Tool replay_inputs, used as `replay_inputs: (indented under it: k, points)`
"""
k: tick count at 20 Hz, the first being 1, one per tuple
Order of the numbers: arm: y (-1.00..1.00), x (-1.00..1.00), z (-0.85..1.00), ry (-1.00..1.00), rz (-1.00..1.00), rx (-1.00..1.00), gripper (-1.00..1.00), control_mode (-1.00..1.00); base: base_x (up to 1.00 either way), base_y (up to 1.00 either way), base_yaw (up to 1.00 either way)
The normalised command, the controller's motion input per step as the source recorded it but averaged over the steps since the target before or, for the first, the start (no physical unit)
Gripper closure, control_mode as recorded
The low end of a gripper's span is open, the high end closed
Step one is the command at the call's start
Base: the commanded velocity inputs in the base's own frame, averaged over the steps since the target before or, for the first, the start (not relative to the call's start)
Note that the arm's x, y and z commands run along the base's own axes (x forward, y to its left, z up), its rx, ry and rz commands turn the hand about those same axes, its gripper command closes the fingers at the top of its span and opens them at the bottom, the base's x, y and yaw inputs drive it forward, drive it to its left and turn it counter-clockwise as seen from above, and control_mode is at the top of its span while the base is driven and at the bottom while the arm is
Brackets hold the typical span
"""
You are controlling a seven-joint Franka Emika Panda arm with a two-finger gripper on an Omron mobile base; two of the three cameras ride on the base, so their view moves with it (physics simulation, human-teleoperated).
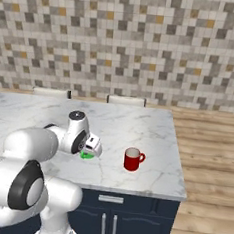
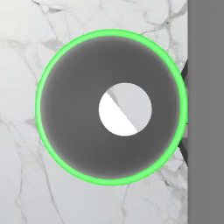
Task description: Clear the mugs and bowl far away from the sink.
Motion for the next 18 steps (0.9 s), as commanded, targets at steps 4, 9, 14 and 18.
replay_inputs:
  k: [4, 9, 14, 18]
  points:
    - [0.0, 0.1, -0.33, 0.03, 0.0, 0.01, 1.0, -1.0, 0.0, 0.0, 0.0]
    - [0.0, 0.04, -0.42, 0.0, 0.0, 0.0, -1.0, -1.0, 0.0, 0.0, 0.0]
    - [0.0, 0.0, -0.19, 0.0, 0.0, 0.0, -1.0, -1.0, 0.0, 0.0, 0.0]
    - [-0.01, 0.0, 0.0, 0.0, 0.0, 0.01, -1.0, -1.0, 0.0, 0.0, 0.0]
